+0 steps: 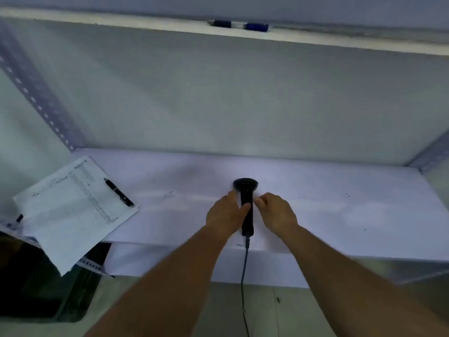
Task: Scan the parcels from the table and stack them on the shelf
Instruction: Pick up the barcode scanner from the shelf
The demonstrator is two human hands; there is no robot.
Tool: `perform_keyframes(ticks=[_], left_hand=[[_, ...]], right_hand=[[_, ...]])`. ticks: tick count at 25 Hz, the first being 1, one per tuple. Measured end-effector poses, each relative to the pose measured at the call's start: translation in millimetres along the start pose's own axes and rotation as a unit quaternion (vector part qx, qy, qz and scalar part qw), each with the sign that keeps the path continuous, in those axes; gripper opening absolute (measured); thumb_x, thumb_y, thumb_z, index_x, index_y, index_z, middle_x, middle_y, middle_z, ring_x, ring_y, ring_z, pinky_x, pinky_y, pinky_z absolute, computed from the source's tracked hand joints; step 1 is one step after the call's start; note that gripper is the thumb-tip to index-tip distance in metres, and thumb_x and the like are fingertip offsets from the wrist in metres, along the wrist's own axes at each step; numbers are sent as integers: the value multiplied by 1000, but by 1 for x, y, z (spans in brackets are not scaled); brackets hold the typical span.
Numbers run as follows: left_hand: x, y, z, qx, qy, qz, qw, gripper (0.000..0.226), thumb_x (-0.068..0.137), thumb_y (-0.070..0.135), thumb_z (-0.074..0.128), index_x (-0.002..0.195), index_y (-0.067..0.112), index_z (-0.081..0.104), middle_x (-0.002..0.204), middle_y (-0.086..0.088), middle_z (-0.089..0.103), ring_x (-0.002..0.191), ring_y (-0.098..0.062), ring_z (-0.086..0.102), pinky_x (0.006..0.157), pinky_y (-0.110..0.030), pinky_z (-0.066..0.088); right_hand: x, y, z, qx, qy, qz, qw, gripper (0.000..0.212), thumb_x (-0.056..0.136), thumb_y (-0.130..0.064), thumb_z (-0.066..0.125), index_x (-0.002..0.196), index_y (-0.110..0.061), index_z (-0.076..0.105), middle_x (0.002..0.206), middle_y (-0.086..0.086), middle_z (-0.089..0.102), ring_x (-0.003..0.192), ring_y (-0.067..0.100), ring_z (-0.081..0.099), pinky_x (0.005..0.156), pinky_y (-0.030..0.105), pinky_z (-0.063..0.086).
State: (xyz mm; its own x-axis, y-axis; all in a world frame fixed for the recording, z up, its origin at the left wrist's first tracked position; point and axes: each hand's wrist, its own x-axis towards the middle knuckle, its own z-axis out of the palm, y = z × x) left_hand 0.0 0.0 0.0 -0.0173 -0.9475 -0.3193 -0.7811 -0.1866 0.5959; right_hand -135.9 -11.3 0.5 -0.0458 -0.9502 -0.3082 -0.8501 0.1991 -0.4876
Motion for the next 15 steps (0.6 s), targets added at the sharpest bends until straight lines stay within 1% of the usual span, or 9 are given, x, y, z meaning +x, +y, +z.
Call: perform_keyframes(ticks=[3,5,7,9,11,13,15], left_hand=[[13,-7,17,-33,-43,-15,998,48,96,39,51,136,14,45,123,-8,61,108,-23,59,87,-31,46],[19,-11,23,-99,-53,-23,993,39,95,31,54,130,13,52,117,-9,64,100,-21,61,84,-30,50],[17,-13,25,-167,-49,-30,984,34,92,24,57,125,14,56,114,-9,66,96,-20,64,86,-34,54],[7,-11,22,-197,-45,-29,979,36,91,20,59,126,15,56,112,-9,67,96,-21,66,88,-37,55],[-10,-2,12,-201,-46,-23,978,37,91,19,58,128,16,54,109,-6,68,92,-18,66,84,-32,55],[-33,11,-2,-197,-41,-16,979,35,92,22,57,127,19,53,102,-1,68,83,-13,65,74,-23,52],[-60,29,-20,-203,-35,-7,979,34,93,23,57,126,20,54,99,3,67,79,-9,63,67,-16,48]], right_hand=[[16,7,21,34,-9,-1,999,27,104,-33,42,90,-15,56,91,6,63,83,22,59,71,32,44],[21,8,29,59,-12,3,998,25,103,-30,45,91,-13,58,92,8,65,85,23,62,73,32,46],[18,8,29,78,-6,-1,997,23,101,-28,47,90,-12,59,90,7,65,83,22,61,71,31,45],[7,5,22,92,-1,-4,996,23,101,-27,49,95,-11,64,91,7,67,85,22,64,73,31,48],[-12,0,10,108,1,3,994,23,101,-26,49,100,-11,66,90,5,68,85,21,65,70,28,47],[-35,-8,-5,116,4,7,993,22,101,-26,49,99,-12,65,88,4,67,83,20,64,64,24,44],[-61,-18,-28,131,12,10,991,22,100,-26,49,96,-12,66,88,5,68,84,21,65,67,25,45]])
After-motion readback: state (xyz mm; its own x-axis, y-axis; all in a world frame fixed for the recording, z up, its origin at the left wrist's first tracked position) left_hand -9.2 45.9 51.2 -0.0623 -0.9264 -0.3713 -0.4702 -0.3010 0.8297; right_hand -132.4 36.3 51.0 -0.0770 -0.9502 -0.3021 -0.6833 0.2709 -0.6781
